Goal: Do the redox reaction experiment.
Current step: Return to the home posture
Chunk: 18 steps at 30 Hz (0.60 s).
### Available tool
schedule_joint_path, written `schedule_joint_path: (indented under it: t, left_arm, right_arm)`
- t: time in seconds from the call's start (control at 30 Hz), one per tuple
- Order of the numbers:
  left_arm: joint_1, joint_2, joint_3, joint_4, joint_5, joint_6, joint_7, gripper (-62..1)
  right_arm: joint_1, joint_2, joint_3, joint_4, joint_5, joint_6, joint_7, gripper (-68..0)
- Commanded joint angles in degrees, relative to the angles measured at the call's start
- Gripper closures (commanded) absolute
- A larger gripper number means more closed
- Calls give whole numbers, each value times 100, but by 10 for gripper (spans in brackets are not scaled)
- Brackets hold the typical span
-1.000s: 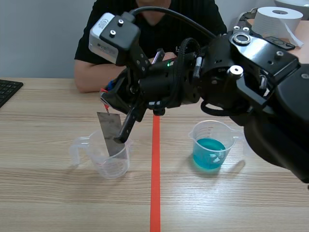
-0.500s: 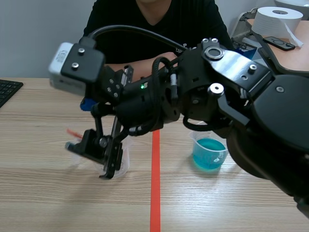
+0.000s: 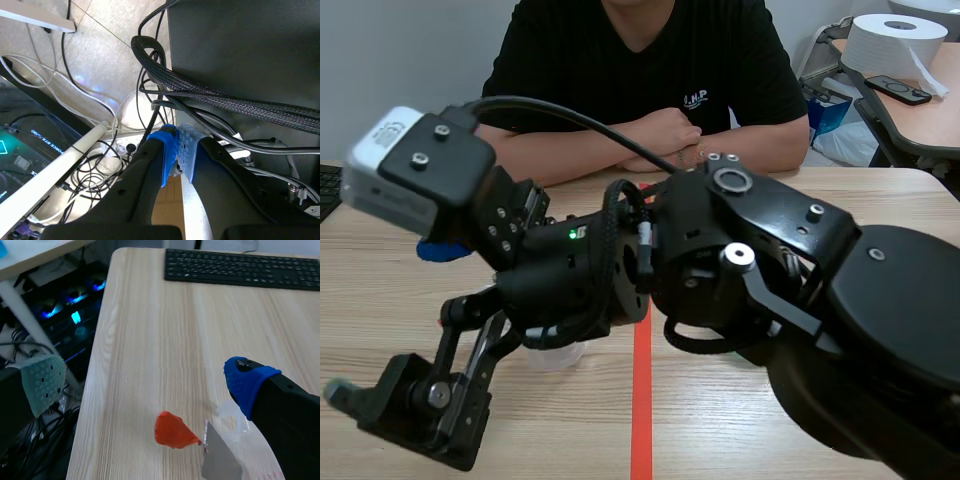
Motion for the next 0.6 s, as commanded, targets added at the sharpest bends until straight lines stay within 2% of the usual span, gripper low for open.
schedule_joint_path:
  t: [0.0, 0.1, 0.3, 0.57]
  left_arm:
    - [59, -4, 7, 66, -20, -13, -37, -27]
    - [59, -2, 7, 66, -20, -13, -37, -27]
    - [59, -4, 7, 66, -20, -13, -37, -27]
    - [59, -2, 7, 66, -20, -13, -37, -27]
  right_arm:
    - [-114, 105, 267, 236, 13, -57, 55, -679]
    - [-468, 192, 678, 372, -7, -212, 61, -679]
    - [-1239, 450, 1711, 769, -4, -221, 144, -679]
    - [-2485, 553, 3099, 1510, -138, -214, 225, -679]
